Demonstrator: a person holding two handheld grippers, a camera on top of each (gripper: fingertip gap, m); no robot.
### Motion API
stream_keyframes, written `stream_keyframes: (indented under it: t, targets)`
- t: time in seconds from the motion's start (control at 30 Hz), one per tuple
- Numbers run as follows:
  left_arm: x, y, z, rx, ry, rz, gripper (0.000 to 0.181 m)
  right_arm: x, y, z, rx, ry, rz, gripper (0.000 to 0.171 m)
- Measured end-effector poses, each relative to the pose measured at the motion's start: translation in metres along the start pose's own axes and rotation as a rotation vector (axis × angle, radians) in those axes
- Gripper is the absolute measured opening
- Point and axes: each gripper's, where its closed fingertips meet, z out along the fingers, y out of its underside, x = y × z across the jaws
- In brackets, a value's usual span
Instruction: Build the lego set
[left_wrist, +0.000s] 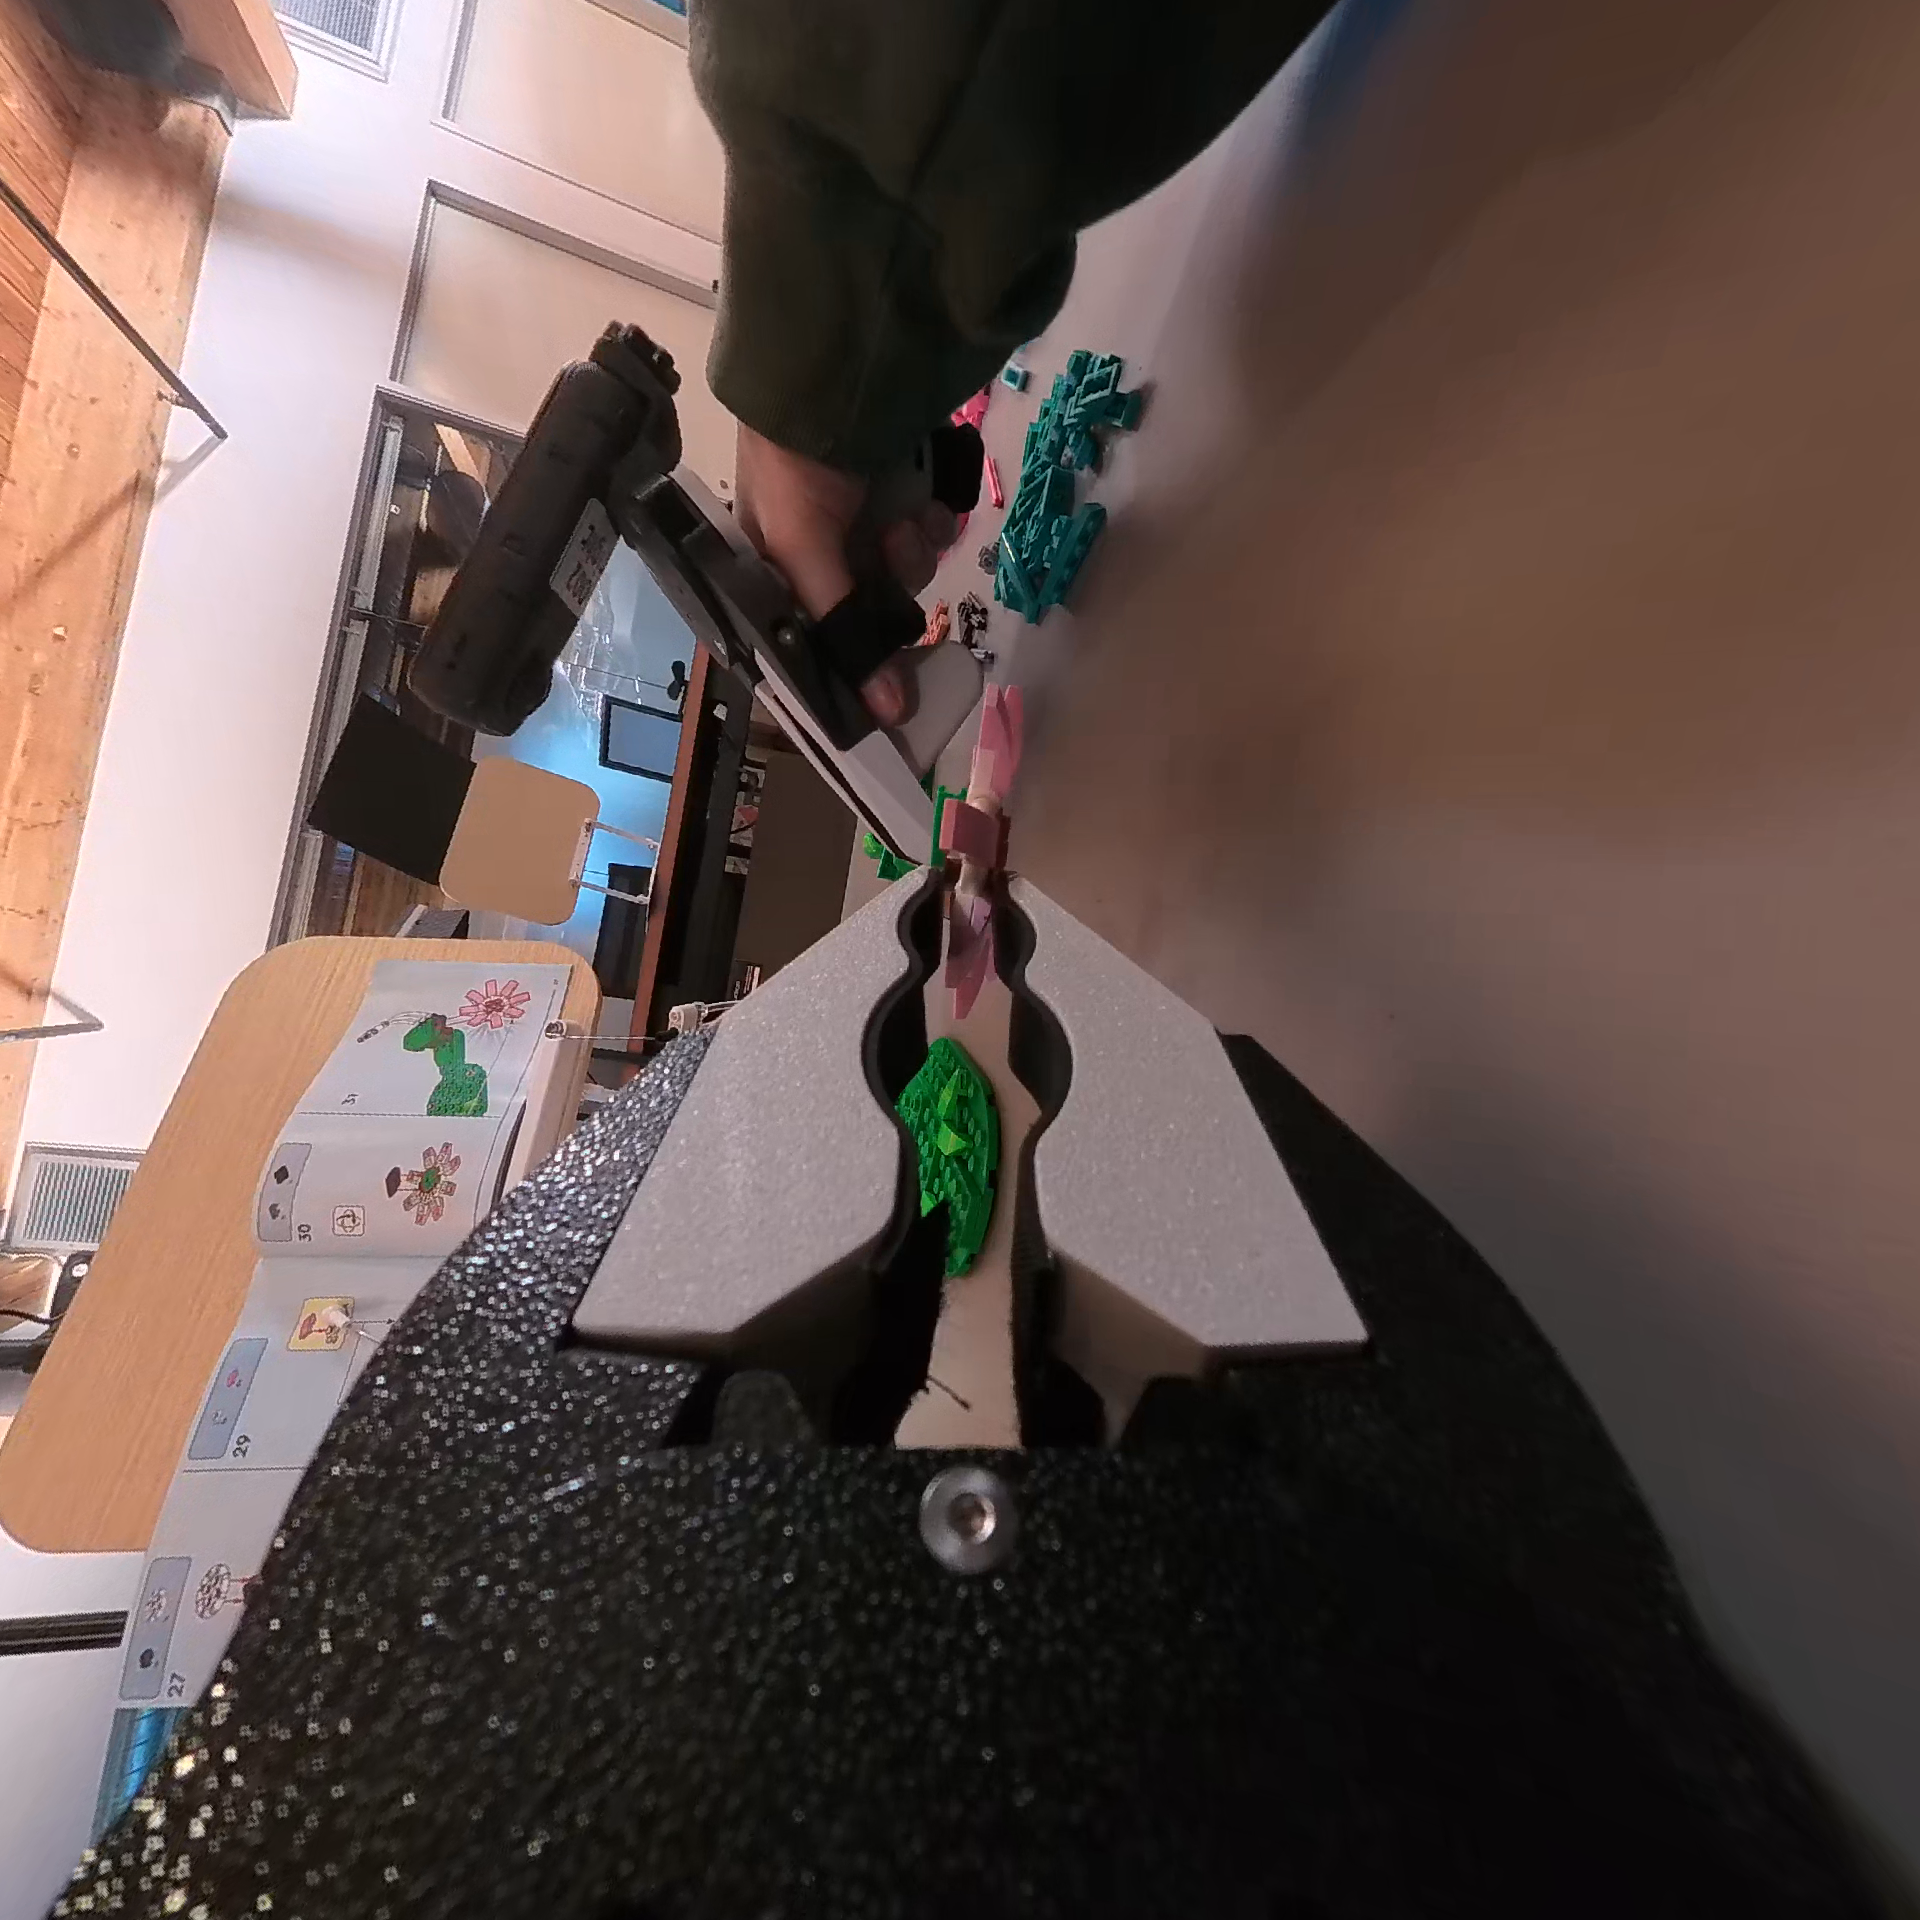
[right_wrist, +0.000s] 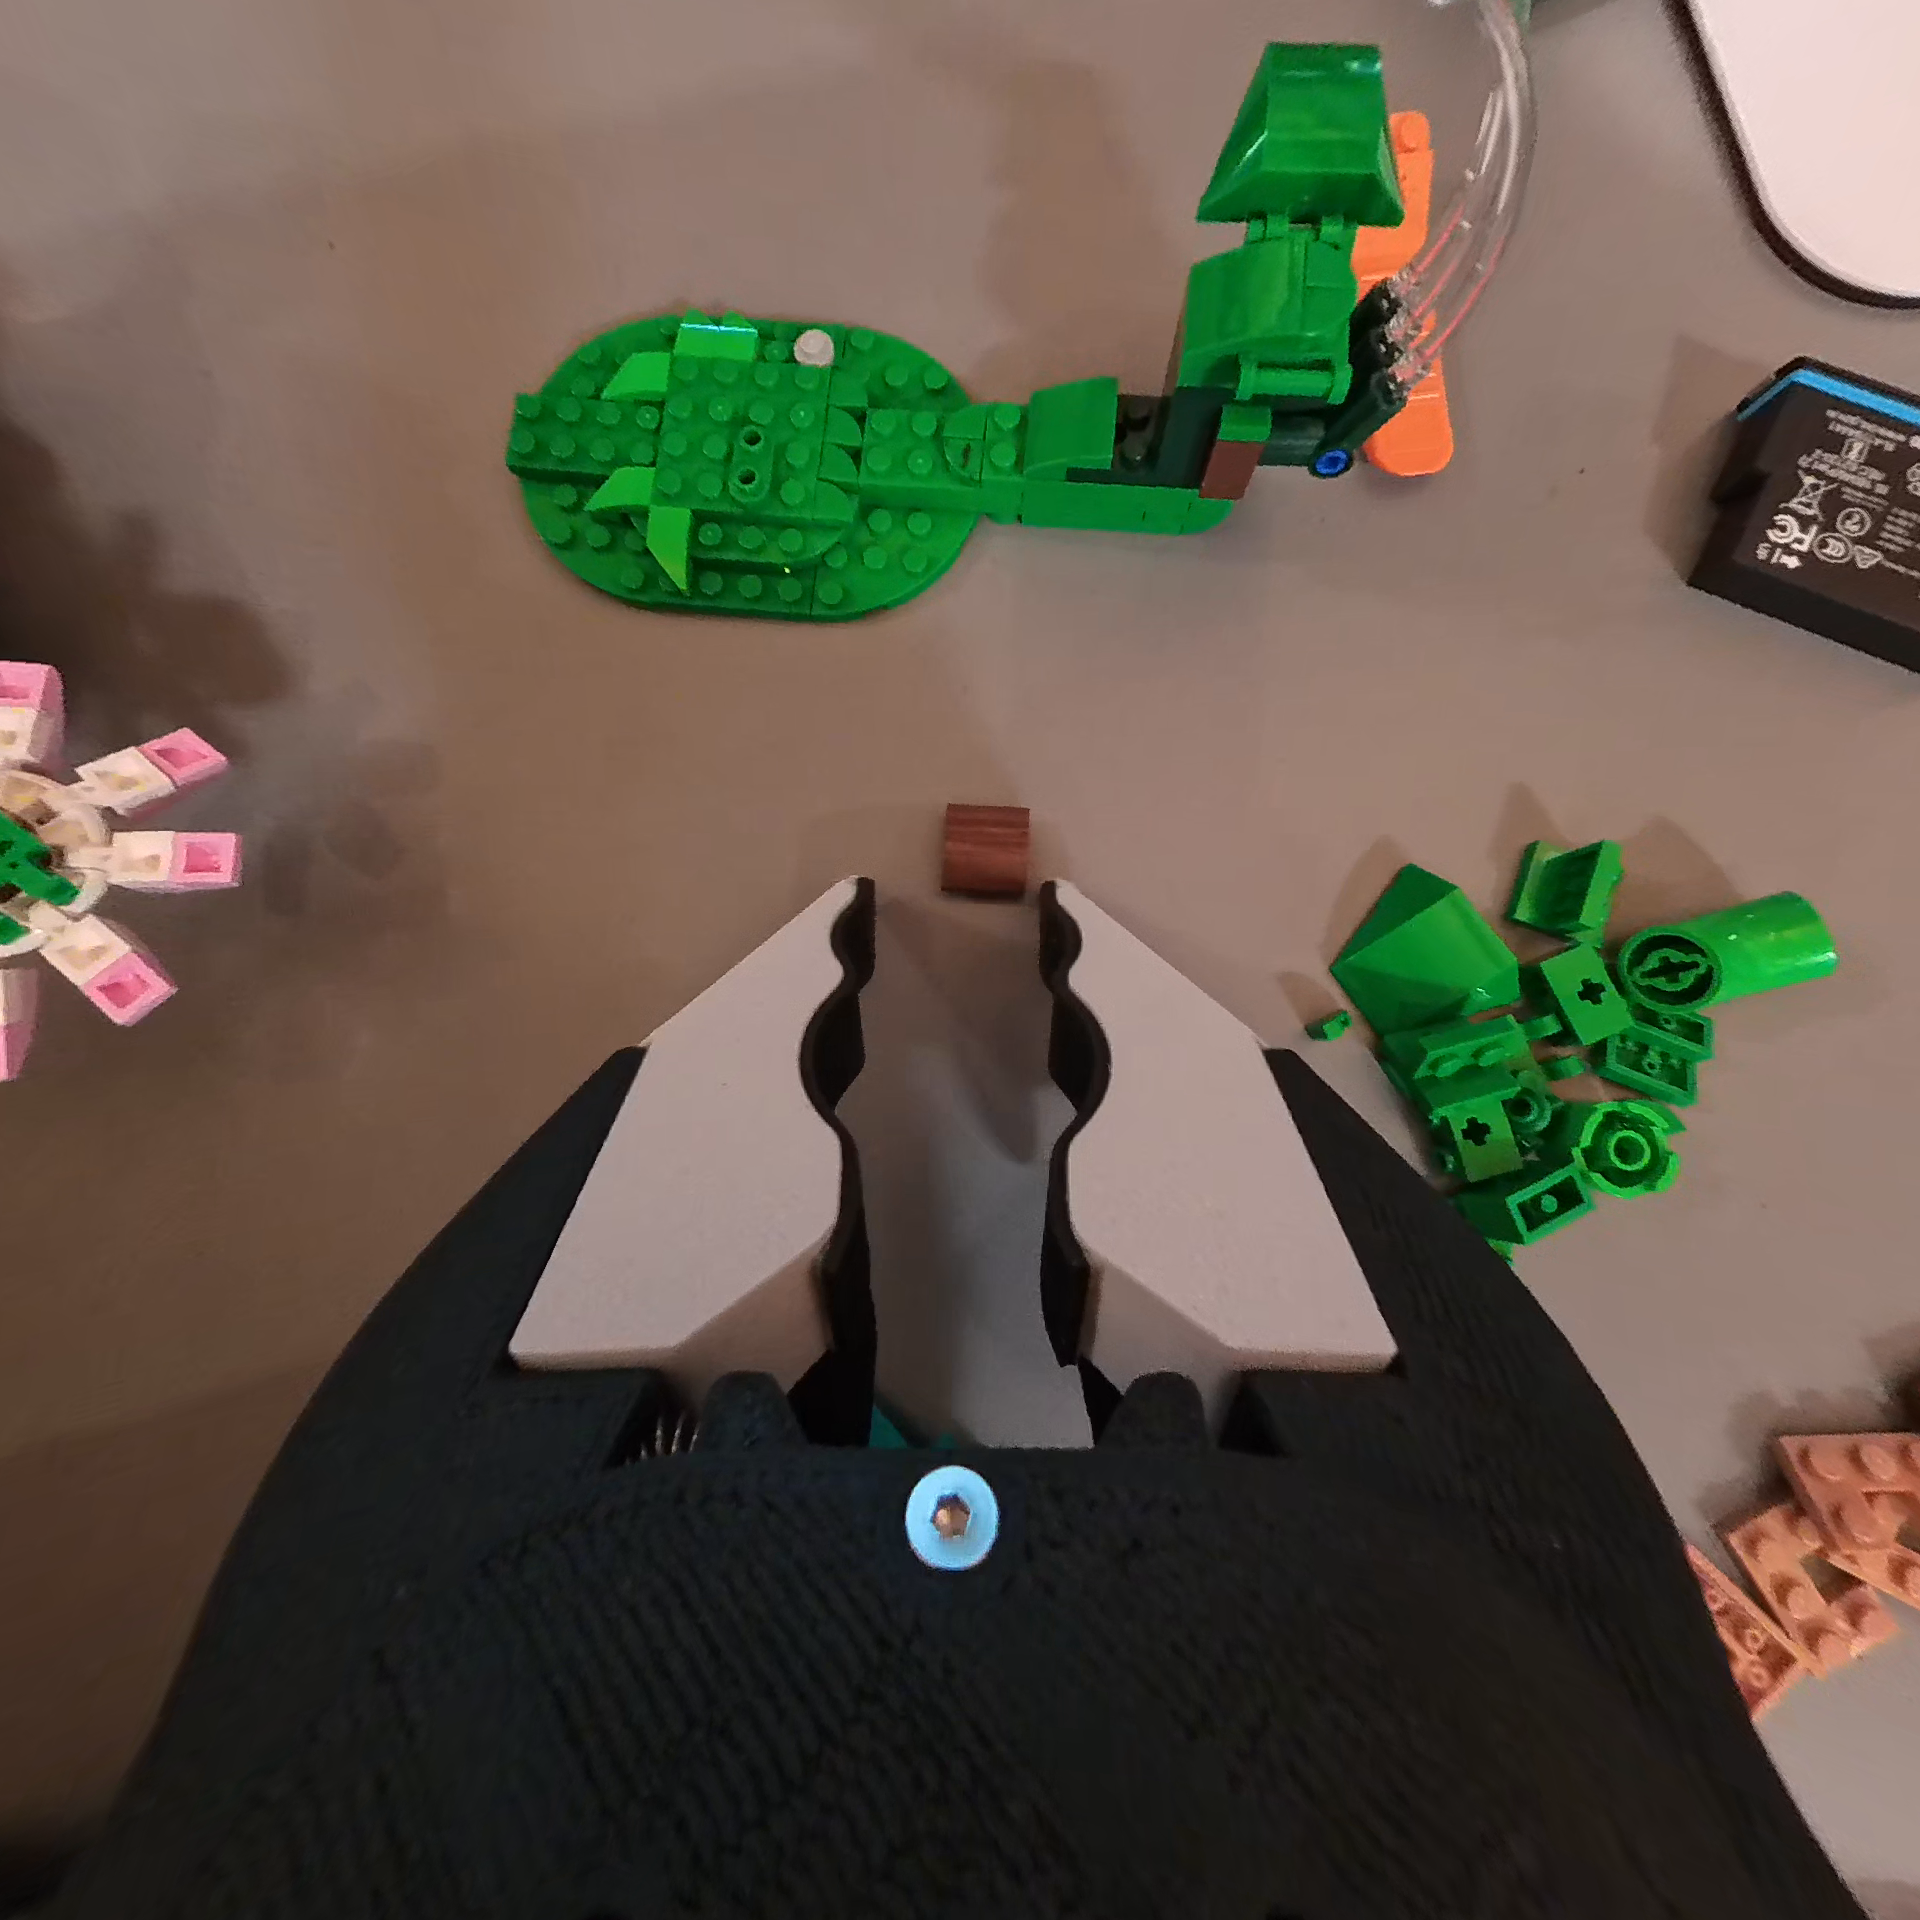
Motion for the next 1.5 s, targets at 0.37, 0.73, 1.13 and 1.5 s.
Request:
stream_keyframes:
  t: [0.37,0.73,1.13,1.5]
  targets:
    - [-0.002,0.0,-0.001,-0.003,-0.009,-0.001,0.005,0.001,-0.005,0.004,0.065,0.051,0.032,0.025]
    - [-0.001,0.0,-0.002,-0.008,-0.004,-0.001,0.005,-0.004,-0.001,0.001,0.057,0.019,-0.02,0.015]
    - [-0.002,0.0,-0.004,-0.005,-0.004,-0.002,0.005,-0.028,0.01,-0.008,0.011,-0.102,-0.072,0.033]
    - [-0.002,0.0,-0.004,-0.005,-0.003,0.0,0.005,-0.063,-0.005,-0.008,0.067,-0.274,-0.093,0.029]
